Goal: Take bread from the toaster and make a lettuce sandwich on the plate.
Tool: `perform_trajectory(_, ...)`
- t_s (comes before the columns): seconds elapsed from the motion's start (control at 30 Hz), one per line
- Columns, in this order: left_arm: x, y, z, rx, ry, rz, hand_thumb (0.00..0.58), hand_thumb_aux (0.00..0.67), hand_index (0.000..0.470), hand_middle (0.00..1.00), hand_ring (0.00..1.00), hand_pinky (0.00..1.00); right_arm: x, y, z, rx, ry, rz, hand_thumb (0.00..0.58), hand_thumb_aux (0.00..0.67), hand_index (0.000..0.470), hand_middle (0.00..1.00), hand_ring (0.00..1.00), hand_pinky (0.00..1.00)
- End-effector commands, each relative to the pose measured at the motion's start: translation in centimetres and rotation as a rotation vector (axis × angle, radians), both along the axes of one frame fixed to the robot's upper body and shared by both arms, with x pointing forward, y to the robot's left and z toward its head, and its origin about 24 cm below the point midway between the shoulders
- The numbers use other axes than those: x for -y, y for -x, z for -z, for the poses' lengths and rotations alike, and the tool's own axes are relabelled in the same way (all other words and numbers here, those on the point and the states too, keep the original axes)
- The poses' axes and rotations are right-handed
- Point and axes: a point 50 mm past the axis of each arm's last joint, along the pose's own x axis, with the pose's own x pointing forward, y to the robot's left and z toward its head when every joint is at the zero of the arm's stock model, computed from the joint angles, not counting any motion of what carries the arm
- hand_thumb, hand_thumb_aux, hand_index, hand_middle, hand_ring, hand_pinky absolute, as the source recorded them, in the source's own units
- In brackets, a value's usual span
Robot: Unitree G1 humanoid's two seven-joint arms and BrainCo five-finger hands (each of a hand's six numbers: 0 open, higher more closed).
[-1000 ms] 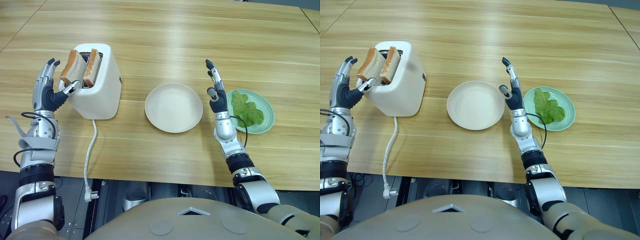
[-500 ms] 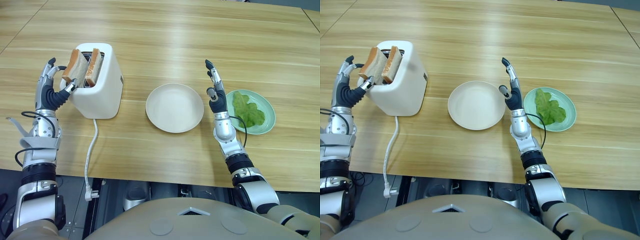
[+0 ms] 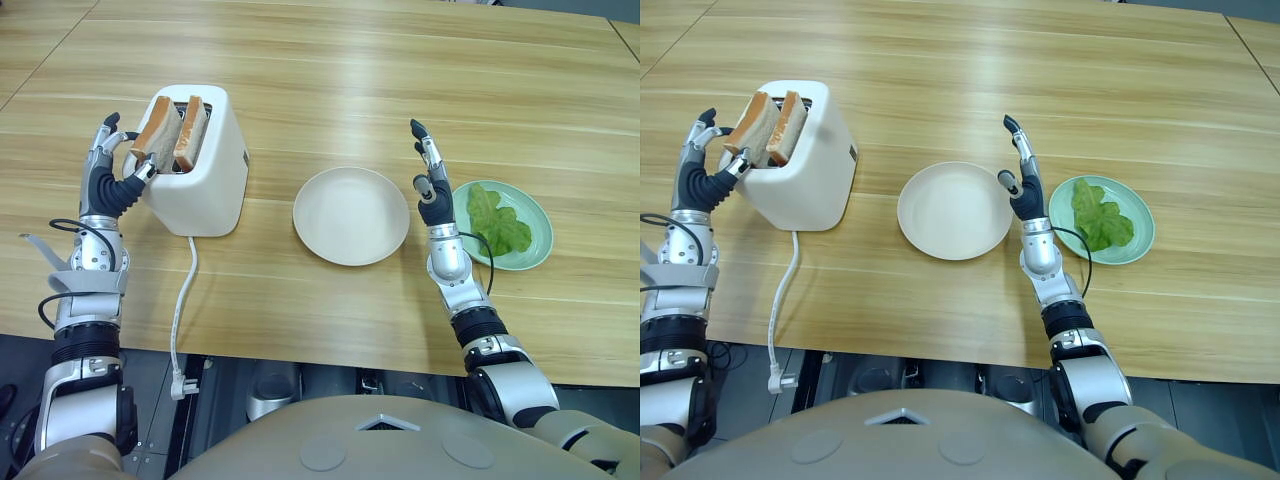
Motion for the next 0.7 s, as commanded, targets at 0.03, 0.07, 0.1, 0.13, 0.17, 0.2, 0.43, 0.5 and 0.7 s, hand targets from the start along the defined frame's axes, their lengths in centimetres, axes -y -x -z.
perform_trajectory(0.03, 0.3, -0.3, 0.4, -0.012, 0.042, 0.011, 0.521, 0.457, 0.314, 0.0, 0.0, 0.0, 0.1, 0.0, 0.1, -0.011, 0.009, 0.005, 0.0, 0.0, 0.0, 0.0, 0.0, 0.0)
perform_trajectory(0.07, 0.3, -0.3, 0.4, -0.009, 0.046, 0.011, 0.524, 0.462, 0.317, 0.0, 0.0, 0.0, 0.0, 0.0, 0.1, -0.01, 0.009, 0.004, 0.0, 0.0, 0.0, 0.0, 0.0, 0.0)
perform_trajectory(0.1, 0.4, -0.4, 0.3, -0.006, 0.049, 0.01, 0.527, 0.468, 0.321, 0.0, 0.0, 0.0, 0.0, 0.0, 0.0, -0.01, 0.009, 0.004, 0.0, 0.0, 0.0, 0.0, 0.0, 0.0)
perform_trajectory(0.13, 0.4, -0.4, 0.3, -0.003, 0.053, 0.009, 0.527, 0.468, 0.321, 0.0, 0.0, 0.0, 0.0, -0.1, 0.1, -0.011, 0.009, 0.004, 0.0, 0.0, 0.0, 0.0, 0.0, 0.0)
perform_trajectory(0.17, 0.4, -0.5, 0.3, 0.002, 0.06, 0.009, 0.568, 0.575, 0.395, 0.0, 0.0, 0.0, 0.0, -0.1, 0.1, -0.011, 0.009, 0.004, 0.0, 0.0, 0.0, 0.0, 0.0, 0.0)
perform_trajectory(0.2, 0.4, -0.5, 0.2, 0.006, 0.065, 0.009, 0.576, 0.612, 0.42, 0.0, 0.0, 0.0, 0.0, -0.1, 0.1, -0.012, 0.009, 0.004, 0.0, 0.0, 0.0, 0.0, 0.0, 0.0)
perform_trajectory(0.43, 0.7, -1.0, -0.8, 0.068, 0.112, 0.012, 0.58, 0.67, 0.46, 0.0, 0.0, 0.0, -0.1, -0.1, 0.1, -0.013, 0.005, 0.008, 0.0, 0.0, 0.0, 0.0, 0.0, 0.0)
perform_trajectory(0.5, 0.8, -1.2, -1.2, 0.087, 0.117, 0.022, 0.58, 0.67, 0.46, 0.0, 0.0, 0.0, -0.1, -0.1, 0.1, -0.014, 0.005, 0.008, 0.0, 0.0, 0.0, 0.0, 0.0, 0.0)
perform_trajectory(0.7, 1.1, -1.5, -2.2, 0.127, 0.136, 0.05, 0.58, 0.67, 0.46, 0.0, 0.0, 0.0, -0.3, -0.1, 0.2, -0.019, 0.004, 0.003, 0.0, 0.0, 0.0, 0.0, 0.0, 0.0)
